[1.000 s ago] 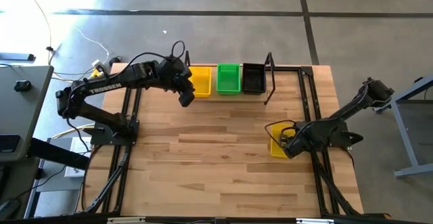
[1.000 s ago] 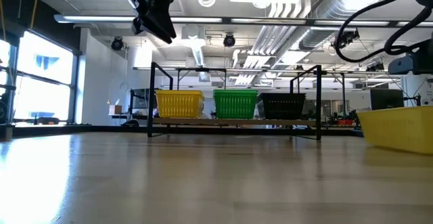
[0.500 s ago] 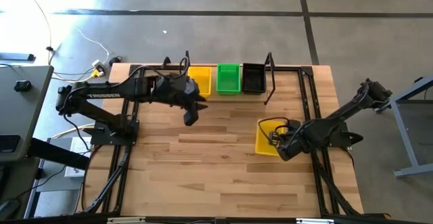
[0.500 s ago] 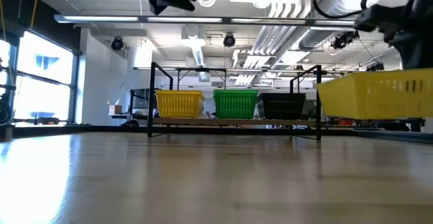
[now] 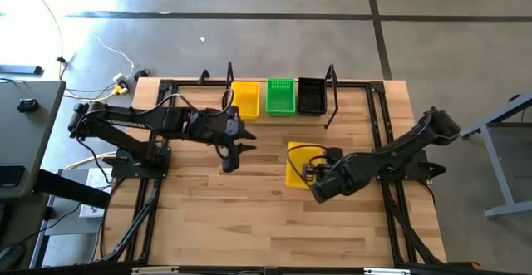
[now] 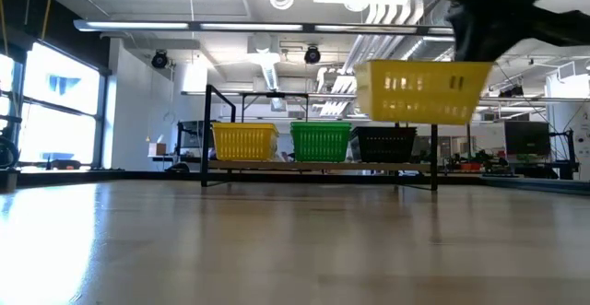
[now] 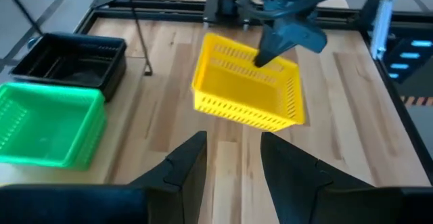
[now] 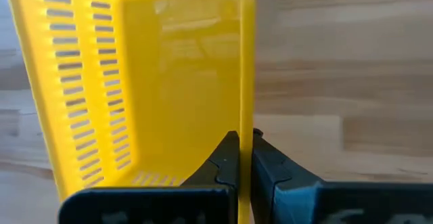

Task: Stack baskets on shelf by color
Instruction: Stack the yellow bin on the other stacked yellow bin on the shelf

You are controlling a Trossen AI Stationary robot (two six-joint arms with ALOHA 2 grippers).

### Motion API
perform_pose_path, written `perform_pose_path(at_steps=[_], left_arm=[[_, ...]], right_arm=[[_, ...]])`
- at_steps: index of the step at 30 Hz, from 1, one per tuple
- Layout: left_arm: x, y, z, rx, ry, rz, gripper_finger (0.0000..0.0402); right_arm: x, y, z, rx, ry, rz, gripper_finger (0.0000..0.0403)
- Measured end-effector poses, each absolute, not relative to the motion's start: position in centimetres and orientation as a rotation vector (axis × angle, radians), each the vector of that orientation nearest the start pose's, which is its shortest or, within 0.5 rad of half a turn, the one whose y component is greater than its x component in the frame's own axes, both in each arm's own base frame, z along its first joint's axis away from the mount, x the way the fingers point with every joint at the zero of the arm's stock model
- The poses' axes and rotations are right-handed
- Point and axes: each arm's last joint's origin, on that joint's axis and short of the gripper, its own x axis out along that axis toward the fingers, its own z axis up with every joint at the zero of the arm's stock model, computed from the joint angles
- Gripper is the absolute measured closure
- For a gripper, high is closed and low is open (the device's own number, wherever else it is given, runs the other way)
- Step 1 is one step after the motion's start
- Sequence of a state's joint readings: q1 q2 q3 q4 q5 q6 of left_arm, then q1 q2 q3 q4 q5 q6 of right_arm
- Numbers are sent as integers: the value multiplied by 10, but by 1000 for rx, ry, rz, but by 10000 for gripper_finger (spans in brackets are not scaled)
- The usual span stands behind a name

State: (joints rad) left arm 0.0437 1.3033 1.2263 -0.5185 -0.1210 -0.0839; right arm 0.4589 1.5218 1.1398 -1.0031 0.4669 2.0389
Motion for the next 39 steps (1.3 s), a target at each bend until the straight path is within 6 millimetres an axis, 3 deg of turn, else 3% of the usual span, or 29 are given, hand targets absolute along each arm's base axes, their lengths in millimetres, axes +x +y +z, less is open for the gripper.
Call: perform_pose_path(at_steps=[11,16,27,39], left_arm=[[283,-14,333,12,664,135,273],[285,-25,326,61,707,162,273],[291,-43,314,185,756,144,273],[295,-48,310,290,760,153,273]], right_arm=[[303,99,261,1048,629,-1064,403],[312,89,273,1010,580,-1055,403],[329,68,279,993,503,-998,403],[337,52,282,976,477,-982,403]])
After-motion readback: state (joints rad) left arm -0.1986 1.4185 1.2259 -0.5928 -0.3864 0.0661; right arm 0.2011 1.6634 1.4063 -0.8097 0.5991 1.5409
